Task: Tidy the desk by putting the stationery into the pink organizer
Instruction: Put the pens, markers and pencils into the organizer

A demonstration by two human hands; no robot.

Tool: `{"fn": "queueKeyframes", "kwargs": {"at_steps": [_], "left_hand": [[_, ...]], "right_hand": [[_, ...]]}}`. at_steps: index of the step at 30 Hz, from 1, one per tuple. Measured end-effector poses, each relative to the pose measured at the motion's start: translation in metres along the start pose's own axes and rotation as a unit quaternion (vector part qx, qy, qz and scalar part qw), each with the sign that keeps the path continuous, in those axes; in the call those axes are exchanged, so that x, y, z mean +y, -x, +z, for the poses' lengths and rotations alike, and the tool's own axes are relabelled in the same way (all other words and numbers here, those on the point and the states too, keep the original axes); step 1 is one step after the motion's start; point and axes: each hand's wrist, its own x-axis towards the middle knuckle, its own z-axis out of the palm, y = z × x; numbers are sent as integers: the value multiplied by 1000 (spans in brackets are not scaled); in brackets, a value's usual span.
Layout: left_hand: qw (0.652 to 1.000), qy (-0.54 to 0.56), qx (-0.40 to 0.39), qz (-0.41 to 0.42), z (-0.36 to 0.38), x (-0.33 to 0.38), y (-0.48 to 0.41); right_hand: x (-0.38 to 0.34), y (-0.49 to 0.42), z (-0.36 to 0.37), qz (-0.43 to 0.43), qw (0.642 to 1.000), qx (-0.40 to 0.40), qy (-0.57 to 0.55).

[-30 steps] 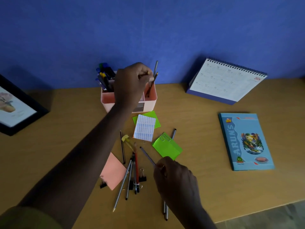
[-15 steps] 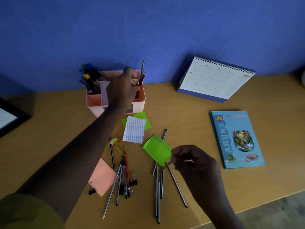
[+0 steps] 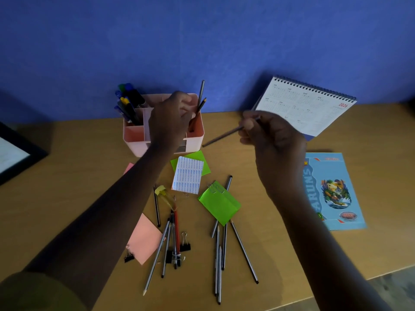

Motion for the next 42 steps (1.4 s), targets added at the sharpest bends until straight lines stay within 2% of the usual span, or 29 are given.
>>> {"fn": "queueKeyframes", "kwargs": {"at_steps": [5,11,17,23,29,36,42], "left_hand": [[998,36,59,-11,-17,-4,18],[991,87,106,-5,-48,-4,52],[984,139,88,-67,-70,-19,95],[980,115,79,-142,-90,-41,152],[966,97,33,-237,-94,-60,204],[964,61,-16,-258,-89,-60,223],[970,-2,-51,-237,-83,-47,215]], "right_hand": [[1,-44,33,-57,997,31,44],[17,-73,71,-132,982,17,131],[43,-91,97,-158,964,0,215],[54,-102,109,-147,959,4,244],[53,-111,118,-140,959,3,248],[55,-111,119,-118,960,-22,252],[54,-91,105,-84,963,14,256]]}}
